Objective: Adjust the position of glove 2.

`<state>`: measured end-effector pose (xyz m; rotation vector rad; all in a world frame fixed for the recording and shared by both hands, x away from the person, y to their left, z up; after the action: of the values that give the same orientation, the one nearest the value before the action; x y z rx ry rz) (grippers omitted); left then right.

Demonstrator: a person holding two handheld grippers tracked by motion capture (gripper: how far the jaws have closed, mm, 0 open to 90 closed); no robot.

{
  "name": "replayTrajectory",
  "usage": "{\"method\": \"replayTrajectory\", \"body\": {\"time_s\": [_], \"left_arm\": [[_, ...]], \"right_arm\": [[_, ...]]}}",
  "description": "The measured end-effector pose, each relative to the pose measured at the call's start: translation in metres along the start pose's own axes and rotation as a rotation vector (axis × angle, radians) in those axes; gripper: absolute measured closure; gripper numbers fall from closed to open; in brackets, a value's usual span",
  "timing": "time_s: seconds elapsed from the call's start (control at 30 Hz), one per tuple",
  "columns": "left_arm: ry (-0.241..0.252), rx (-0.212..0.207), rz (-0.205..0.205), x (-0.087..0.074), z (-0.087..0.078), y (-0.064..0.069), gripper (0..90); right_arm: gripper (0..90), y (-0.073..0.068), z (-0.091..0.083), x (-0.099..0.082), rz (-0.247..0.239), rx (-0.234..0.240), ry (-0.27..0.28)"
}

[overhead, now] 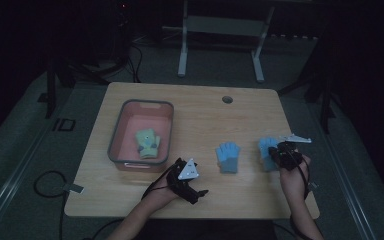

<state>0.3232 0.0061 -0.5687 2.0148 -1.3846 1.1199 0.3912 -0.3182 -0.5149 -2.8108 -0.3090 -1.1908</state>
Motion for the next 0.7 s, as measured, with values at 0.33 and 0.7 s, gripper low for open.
{"method": "replayTrajectory", "body": {"time_s": [0.33, 0.7], "left_arm": [[-0.002, -0.004, 0.004, 0.000, 0.000, 0.002, 1.6], [-0.009, -0.007, 0.011, -0.001, 0.001, 0.003, 1.6]], "right_arm": [[85.0, -0.013, 0.032, -0.012, 0.072, -0.010, -0.052], [73.6, -0.007, 0.042, -0.021, 0.073, 0.004, -0.083]]}}
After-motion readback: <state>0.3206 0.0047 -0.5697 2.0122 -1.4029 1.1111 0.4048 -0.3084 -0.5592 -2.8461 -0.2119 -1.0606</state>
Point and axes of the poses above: each handheld gripper's, and its own axes: z roughly forward along the jaws, x roughly out of its top, y roughly to its right, the point moved 3 cm from there along z, roughly forward along the jaws, and after that the axes turned 1 degree about z, right-handed, at the moved point
